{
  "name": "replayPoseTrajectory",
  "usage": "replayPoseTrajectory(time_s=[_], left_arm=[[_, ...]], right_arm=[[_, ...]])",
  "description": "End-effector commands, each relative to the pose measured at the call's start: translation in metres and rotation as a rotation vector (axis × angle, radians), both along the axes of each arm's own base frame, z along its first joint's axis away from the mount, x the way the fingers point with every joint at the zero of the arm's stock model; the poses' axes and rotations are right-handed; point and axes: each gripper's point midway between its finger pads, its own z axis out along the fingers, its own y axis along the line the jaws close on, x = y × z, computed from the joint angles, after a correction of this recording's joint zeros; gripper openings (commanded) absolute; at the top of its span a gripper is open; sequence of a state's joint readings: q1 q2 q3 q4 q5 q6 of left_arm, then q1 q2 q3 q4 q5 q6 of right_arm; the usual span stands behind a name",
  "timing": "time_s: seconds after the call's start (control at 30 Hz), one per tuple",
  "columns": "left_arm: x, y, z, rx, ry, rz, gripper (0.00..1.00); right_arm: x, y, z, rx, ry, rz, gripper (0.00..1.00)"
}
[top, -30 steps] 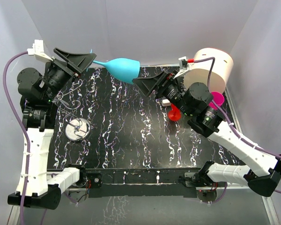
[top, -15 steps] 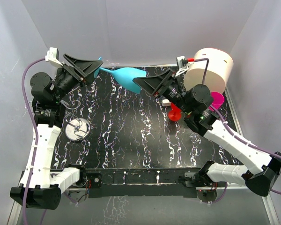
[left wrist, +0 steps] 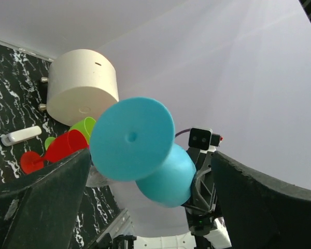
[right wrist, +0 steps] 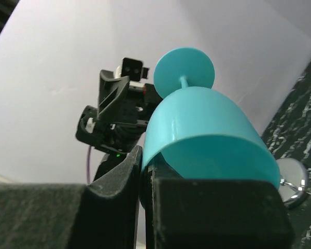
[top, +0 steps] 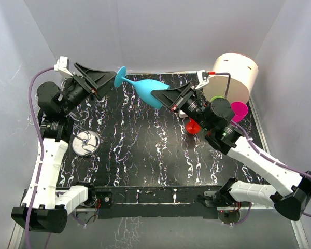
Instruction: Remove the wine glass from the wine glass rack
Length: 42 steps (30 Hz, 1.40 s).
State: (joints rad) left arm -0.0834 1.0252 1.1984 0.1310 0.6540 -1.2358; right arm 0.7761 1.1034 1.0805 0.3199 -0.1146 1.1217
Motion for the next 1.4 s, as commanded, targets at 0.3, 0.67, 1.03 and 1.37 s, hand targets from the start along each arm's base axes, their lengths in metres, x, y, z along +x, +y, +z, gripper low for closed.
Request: replayPoseTrajectory(time_s=[0.3,0.67,1.03,1.37], left_arm=[[-0.018,0.026,0.002,0.246,-0.084,0.186,0.99],[-0.013,0.027,-0.010,0.278,-0.082,0.193,0.99],[-0.033,0.032,-0.001,0.305,-0.101,0.211,0.99],[-0.038,0.039,0.003,0.369,-0.113,0.239,0.99]], right_arm=[[-0.010,-0.088,-0.134,-0.816,0.009,-0.245,0.00],[-0.067,-0.114,-0.234,-1.426,0.387,0.206,0.00],[0.002,-0.154,-0.275,-1.662,0.613,-0.161,0.00],[0.028,-0.151,-0.295,-1.529,0.616,-0.087,0.00]])
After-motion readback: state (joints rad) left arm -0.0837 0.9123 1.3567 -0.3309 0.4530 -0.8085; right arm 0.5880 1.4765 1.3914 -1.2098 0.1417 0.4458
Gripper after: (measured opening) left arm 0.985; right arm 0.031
